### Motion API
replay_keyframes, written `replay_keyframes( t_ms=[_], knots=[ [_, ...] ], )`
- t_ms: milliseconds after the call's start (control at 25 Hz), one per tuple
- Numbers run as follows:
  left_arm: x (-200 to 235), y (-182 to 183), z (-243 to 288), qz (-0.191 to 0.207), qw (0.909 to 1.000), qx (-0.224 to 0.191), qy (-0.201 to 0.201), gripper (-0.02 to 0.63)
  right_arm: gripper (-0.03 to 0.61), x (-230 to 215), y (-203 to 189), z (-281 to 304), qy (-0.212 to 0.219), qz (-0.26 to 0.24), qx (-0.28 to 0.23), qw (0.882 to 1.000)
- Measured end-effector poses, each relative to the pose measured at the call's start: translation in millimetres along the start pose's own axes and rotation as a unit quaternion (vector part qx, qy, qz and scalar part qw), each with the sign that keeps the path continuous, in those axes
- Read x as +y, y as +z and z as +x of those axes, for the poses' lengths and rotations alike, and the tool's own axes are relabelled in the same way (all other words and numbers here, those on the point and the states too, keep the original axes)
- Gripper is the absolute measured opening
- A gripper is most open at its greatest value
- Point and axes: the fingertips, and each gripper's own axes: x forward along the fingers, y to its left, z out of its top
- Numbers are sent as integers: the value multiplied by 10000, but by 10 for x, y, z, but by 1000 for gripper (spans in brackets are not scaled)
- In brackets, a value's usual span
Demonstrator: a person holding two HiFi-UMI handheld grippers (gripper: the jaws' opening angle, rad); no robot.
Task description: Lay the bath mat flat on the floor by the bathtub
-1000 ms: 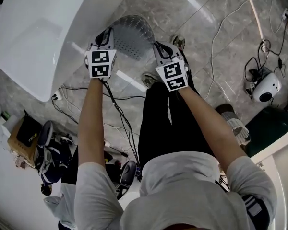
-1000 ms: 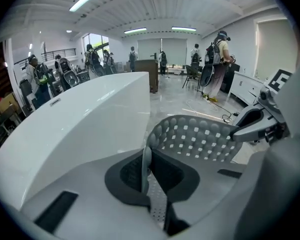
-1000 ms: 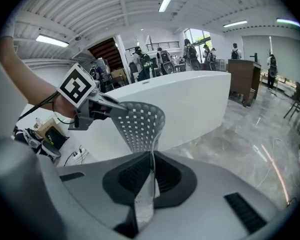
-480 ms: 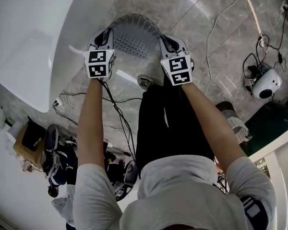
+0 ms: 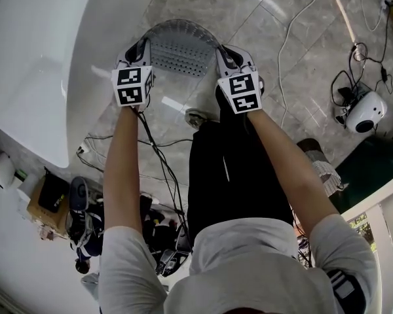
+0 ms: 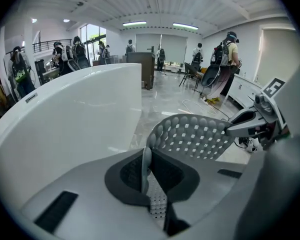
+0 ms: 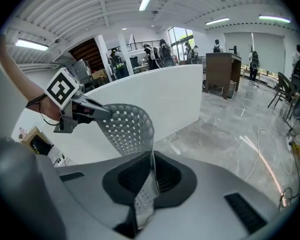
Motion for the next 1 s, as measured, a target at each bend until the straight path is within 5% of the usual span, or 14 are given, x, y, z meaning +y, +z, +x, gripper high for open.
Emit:
replay_keyframes(
  t_ms=[480,1000],
  knots=[
    [-210,93,291,131,9998,48,-173,23,23,-165,-172,36,-196,110,122,9997],
    [-373,193,335,673,9964,126,-498,23,23,-224,-242,-108,-54,-929,362,9950]
  ],
)
